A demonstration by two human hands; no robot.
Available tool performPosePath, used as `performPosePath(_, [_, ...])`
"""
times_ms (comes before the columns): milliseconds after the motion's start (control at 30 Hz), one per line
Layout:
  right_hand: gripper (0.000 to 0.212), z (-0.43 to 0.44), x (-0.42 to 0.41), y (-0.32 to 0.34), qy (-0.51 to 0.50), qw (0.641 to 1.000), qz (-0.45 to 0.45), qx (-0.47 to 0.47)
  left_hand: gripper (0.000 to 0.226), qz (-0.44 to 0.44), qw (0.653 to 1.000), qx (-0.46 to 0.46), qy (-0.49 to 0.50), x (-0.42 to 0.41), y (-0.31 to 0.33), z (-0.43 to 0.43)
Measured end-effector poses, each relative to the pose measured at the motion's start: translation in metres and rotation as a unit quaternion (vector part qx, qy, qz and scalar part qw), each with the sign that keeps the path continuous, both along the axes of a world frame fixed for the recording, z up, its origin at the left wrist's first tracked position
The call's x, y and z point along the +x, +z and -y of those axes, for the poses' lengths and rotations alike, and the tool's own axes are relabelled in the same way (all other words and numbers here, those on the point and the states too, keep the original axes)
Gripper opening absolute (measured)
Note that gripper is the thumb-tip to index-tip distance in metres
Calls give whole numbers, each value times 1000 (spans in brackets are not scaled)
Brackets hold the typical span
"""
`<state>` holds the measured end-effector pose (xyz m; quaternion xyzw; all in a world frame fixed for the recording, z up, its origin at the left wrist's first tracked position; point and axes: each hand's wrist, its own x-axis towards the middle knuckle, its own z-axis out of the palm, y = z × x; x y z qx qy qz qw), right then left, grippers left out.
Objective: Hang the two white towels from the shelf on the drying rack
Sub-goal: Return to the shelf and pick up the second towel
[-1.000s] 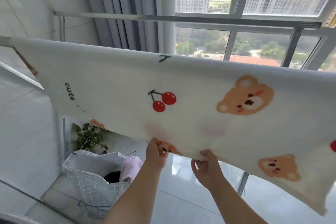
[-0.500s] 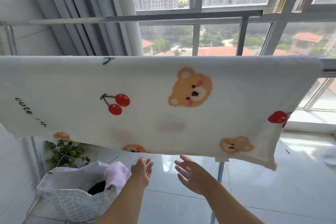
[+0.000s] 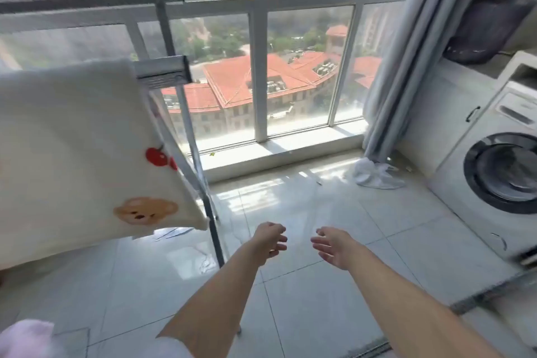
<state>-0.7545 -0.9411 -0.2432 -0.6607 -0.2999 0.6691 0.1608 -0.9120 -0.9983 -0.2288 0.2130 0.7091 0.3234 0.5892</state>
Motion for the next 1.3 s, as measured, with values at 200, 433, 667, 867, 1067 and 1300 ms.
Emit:
performPosePath(200, [22, -84, 135, 61, -46, 992, 69, 96, 14, -29, 979, 95, -175, 132, 57, -128])
performPosePath(433, [17, -202, 235, 146, -44, 966, 173, 189, 14, -104, 901, 240, -346, 249, 146, -270])
performPosePath(667, [28, -341, 333, 241, -34, 890, 342, 300, 31, -335, 713, 387, -478, 348, 242, -440])
performPosePath(867, [31, -432, 424, 285, -46, 833, 433, 340, 34, -418, 591, 471, -504, 443, 296, -567])
performPosePath(1067, [39, -486, 515, 308, -61, 831, 461, 304, 31, -396, 550, 481, -556, 531, 304, -647])
performPosePath(1300, [33, -567, 653, 308, -90, 842, 465, 257, 29, -389, 508, 502, -582, 668, 291, -747])
